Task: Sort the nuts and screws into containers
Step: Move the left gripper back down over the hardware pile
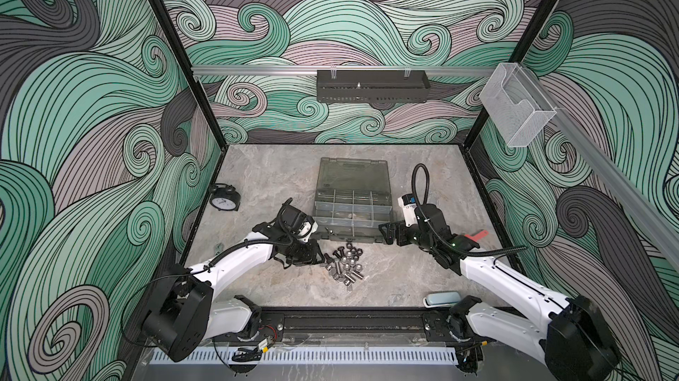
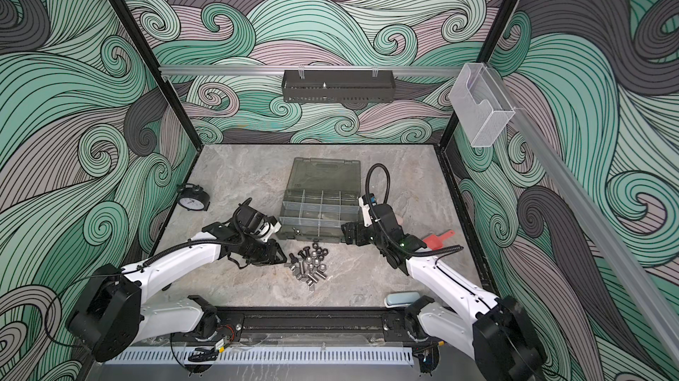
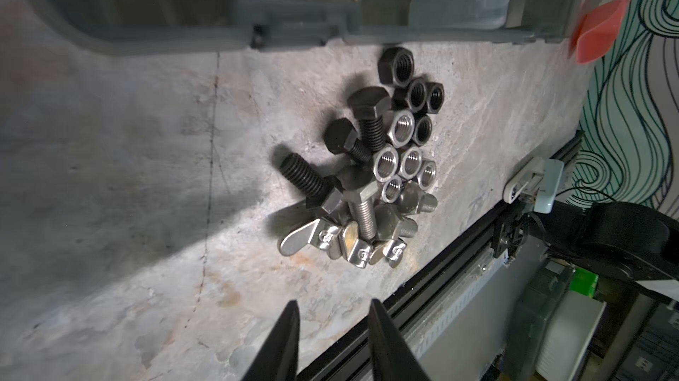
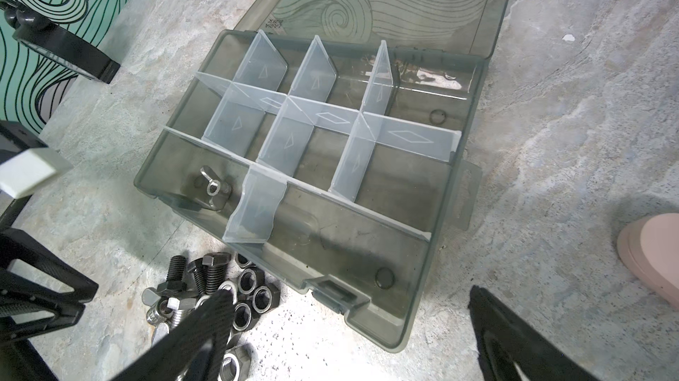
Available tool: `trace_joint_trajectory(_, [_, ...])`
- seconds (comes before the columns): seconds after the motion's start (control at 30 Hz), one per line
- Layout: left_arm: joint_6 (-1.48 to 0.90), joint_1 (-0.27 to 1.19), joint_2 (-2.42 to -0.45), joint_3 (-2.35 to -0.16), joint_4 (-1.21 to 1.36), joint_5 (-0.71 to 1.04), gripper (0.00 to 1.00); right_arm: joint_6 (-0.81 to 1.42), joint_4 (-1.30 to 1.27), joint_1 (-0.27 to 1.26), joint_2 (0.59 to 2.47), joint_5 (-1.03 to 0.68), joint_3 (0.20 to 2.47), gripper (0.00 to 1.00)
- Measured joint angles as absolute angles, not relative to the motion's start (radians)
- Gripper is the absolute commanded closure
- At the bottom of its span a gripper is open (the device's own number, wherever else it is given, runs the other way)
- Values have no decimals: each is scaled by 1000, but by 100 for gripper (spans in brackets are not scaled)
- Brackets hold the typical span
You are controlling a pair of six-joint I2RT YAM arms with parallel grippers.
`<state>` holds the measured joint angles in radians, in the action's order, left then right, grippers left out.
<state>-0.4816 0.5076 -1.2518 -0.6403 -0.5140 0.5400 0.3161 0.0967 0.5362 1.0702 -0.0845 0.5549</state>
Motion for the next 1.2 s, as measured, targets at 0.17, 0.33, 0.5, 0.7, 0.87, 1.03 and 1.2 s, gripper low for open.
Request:
trace_joint_trajectory(0.17, [-521, 508, -1265, -575, -411, 630, 61, 316, 91, 538, 1071, -86, 555, 1])
trace_joint_trajectory(0.33, [-539, 508, -1277, -552, -353, 668, 60, 316, 91, 540, 1070, -86, 555, 1])
trace_joint_trajectory(0.5, [-549, 508, -1302, -543, -313, 670, 60, 316, 93, 540, 1060, -86, 555, 1])
trace_joint_trajectory(0.7, [-550, 508, -1334, -534, -314, 652, 60, 316, 93, 540, 1037, -79, 553, 1])
trace_joint_trajectory(0.87, [-550, 508, -1333, -532, -313, 617, 60, 318, 96, 541, 1026, -75, 547, 1])
trace_joint_trajectory(1.03, [-551, 508, -1334, -517, -311, 588, 60, 319, 105, 541, 1026, -73, 547, 1])
trace_joint_trajectory(1.2, [-551, 508, -1335, -504, -294, 577, 60, 319, 116, 542, 1026, -67, 547, 1])
